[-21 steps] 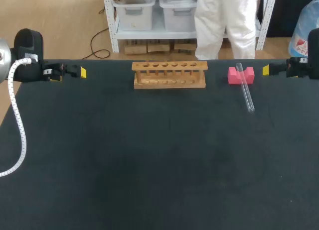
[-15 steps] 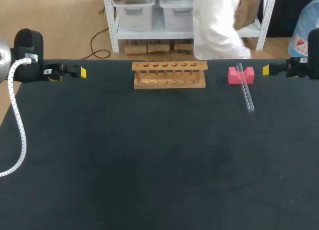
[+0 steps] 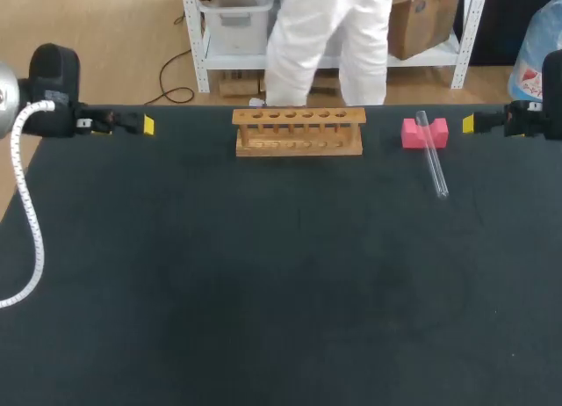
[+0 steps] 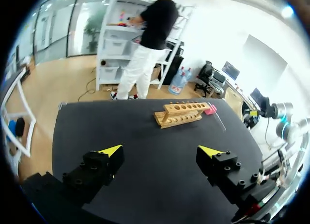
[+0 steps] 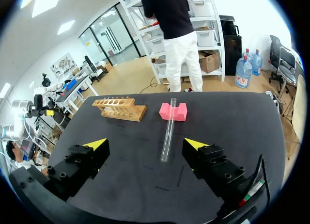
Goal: Grasp the test tube, adjust it, and insert it.
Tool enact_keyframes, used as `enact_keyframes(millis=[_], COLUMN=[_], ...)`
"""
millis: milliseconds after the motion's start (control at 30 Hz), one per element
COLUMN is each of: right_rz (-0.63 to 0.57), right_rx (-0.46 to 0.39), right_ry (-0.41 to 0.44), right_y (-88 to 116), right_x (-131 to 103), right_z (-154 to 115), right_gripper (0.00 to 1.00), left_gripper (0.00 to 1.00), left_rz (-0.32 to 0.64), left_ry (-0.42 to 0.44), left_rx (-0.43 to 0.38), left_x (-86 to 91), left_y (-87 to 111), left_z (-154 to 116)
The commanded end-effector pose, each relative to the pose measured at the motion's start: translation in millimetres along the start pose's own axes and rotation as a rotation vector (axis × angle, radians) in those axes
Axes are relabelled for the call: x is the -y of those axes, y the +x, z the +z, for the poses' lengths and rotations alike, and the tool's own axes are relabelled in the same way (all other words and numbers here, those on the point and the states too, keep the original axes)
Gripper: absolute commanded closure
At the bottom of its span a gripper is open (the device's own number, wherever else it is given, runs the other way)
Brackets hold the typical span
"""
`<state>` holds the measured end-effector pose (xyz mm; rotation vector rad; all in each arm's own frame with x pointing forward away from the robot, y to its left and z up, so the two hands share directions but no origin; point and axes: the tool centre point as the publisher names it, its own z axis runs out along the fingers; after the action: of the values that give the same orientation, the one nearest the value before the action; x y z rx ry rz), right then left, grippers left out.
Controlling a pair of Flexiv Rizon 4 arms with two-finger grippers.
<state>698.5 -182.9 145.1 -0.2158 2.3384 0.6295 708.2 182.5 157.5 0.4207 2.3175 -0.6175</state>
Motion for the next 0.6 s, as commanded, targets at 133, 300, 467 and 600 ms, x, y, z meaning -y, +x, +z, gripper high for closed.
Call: enact_keyframes(millis=[133,300,467,600], right_rz=[0.0,0.0,0.0,0.0], right_rx=[0.0,0.0,0.0,0.0], right_ry=[0.007,0.007,0.007,0.007], right_y=[0,0,0,0], right_x=[-1,-1,-1,-1], right_z=[-1,-1,-1,-1], right_gripper=[0.0,0.0,0.0,0.0], left_gripper=[0.0,0.0,0.0,0.0], left_rz=[0.192,0.354,0.465,0.534], left_ry=[0.369,0.498,0.621,0.686], left_rx=[0.112,0.153,0.188,0.223], left_x=[-23.1,-28.3,-30.5,-30.7], left_y=[-6.2,-12.3,-14.5,-13.3], left_z=[-3,-2,7,19])
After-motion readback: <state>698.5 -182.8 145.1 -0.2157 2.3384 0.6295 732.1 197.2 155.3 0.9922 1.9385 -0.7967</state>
